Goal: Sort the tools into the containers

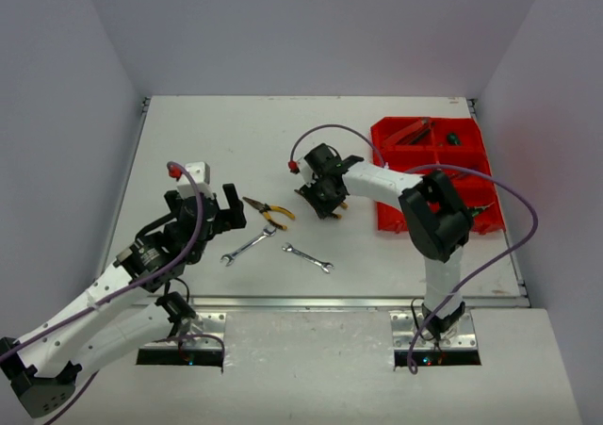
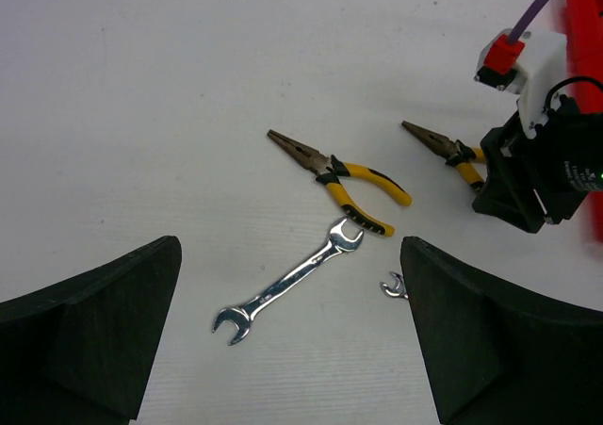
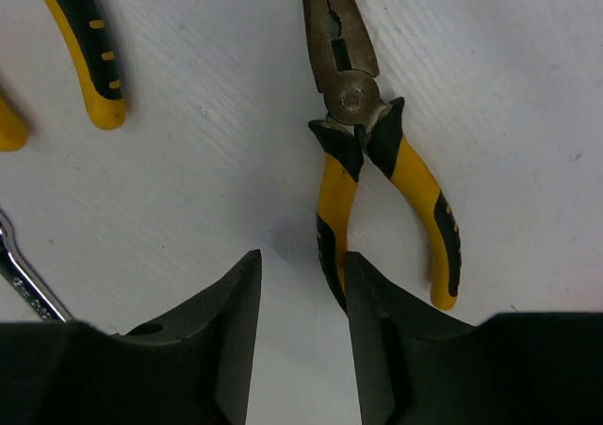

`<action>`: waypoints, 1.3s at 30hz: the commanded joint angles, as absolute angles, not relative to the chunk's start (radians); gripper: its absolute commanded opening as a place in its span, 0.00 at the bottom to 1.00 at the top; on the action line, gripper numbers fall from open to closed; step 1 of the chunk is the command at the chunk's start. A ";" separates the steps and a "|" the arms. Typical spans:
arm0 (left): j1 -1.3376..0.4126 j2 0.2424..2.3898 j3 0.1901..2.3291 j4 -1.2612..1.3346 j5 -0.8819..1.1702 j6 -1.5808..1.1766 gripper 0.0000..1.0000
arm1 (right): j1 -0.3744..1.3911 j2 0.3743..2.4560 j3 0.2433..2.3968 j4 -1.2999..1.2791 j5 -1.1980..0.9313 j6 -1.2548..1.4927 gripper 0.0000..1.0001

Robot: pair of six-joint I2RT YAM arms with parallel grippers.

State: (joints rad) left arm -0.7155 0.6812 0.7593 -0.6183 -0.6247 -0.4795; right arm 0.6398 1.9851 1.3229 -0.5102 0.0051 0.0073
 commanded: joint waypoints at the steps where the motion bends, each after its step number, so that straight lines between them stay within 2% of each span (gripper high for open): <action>1: -0.715 0.669 0.790 -0.584 -0.607 -0.478 1.00 | 0.637 2.020 1.361 -0.464 0.098 -0.014 0.40; 8: -0.715 0.667 0.788 -0.578 -0.587 -0.469 1.00 | 0.637 2.047 1.358 -0.432 0.086 -0.021 0.40; 10: -0.715 0.665 0.788 -0.576 -0.583 -0.468 1.00 | 0.637 2.074 1.373 -0.450 0.072 -0.025 0.30; 13: -0.715 0.662 0.787 -0.574 -0.582 -0.465 1.00 | 0.637 2.096 1.387 -0.473 0.068 -0.025 0.09; 15: -0.715 0.659 0.787 -0.574 -0.578 -0.463 1.00 | 0.638 2.094 1.391 -0.490 0.049 -0.025 0.00; 22: -0.715 0.634 0.789 -0.575 -0.585 -0.462 1.00 | 0.638 1.885 1.343 -0.482 0.004 -0.042 0.00; 27: -0.715 0.604 0.788 -0.572 -0.591 -0.462 1.00 | 0.635 1.748 1.344 -0.491 0.127 -0.187 0.00; 32: -0.715 0.589 0.787 -0.570 -0.587 -0.456 1.00 | 0.617 1.699 1.366 -0.503 0.274 -0.328 0.00; 36: -0.715 0.587 0.785 -0.564 -0.571 -0.448 1.00 | 0.550 1.667 1.373 -0.502 0.358 -0.440 0.00; 39: -0.716 0.589 0.785 -0.557 -0.550 -0.441 1.00 | 0.430 1.661 1.376 -0.500 0.404 -0.510 0.00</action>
